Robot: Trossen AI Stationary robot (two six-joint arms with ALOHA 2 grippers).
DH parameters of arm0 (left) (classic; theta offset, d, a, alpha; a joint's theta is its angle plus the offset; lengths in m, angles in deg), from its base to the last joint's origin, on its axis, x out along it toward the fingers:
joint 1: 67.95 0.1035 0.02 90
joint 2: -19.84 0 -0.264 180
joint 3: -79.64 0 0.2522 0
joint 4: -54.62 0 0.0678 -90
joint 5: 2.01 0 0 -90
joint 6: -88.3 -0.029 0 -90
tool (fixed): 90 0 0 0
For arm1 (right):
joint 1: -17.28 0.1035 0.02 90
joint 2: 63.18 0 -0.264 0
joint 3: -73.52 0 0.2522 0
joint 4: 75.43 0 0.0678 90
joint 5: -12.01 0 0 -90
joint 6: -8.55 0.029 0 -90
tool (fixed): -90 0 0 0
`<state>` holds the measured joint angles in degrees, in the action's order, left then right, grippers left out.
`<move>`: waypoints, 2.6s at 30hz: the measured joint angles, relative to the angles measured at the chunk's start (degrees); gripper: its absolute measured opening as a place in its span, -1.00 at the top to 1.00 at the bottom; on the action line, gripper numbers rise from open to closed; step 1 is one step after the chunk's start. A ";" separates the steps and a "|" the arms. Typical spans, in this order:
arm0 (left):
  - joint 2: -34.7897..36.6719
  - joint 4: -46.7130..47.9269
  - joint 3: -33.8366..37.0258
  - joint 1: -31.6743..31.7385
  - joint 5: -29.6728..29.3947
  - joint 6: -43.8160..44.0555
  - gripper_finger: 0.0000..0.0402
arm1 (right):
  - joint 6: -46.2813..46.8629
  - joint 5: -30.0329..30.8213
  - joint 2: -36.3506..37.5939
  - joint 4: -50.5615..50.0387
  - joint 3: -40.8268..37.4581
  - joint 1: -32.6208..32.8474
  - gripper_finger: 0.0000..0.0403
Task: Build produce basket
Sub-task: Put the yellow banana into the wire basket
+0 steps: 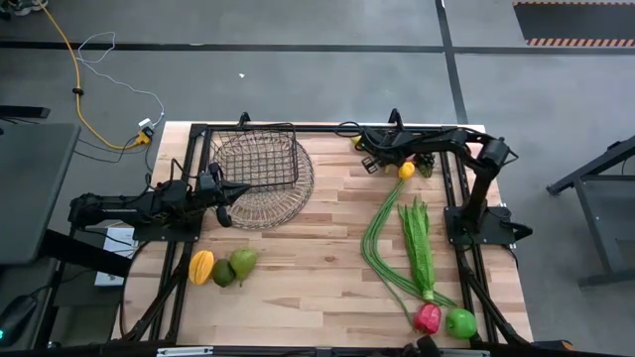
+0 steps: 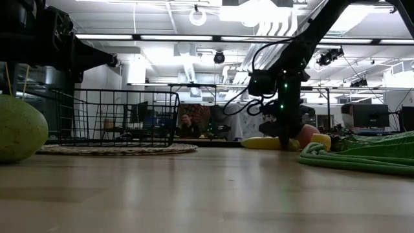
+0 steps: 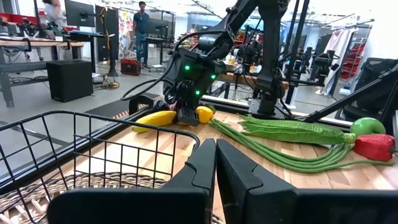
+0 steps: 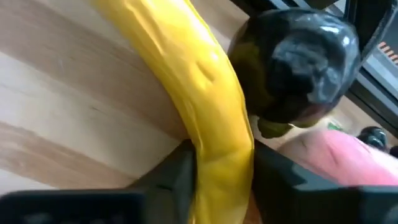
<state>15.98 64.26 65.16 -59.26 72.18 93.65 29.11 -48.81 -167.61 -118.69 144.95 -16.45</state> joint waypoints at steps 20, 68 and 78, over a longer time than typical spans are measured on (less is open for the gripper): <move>0.01 -0.37 -0.01 0.01 0.21 1.99 0.98 | -8.40 -0.76 22.55 11.43 -0.09 19.59 0.67; 0.00 -5.95 -9.98 -3.19 8.94 -3.30 0.62 | -30.95 -26.44 -36.78 4.93 72.71 18.49 0.62; 0.00 -5.88 -9.98 -3.19 8.68 -3.56 0.62 | -27.02 -26.37 -36.79 5.72 72.67 15.70 0.41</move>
<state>15.98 58.38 55.18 -62.45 80.86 90.08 2.09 -75.19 -204.41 -112.97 217.63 -0.75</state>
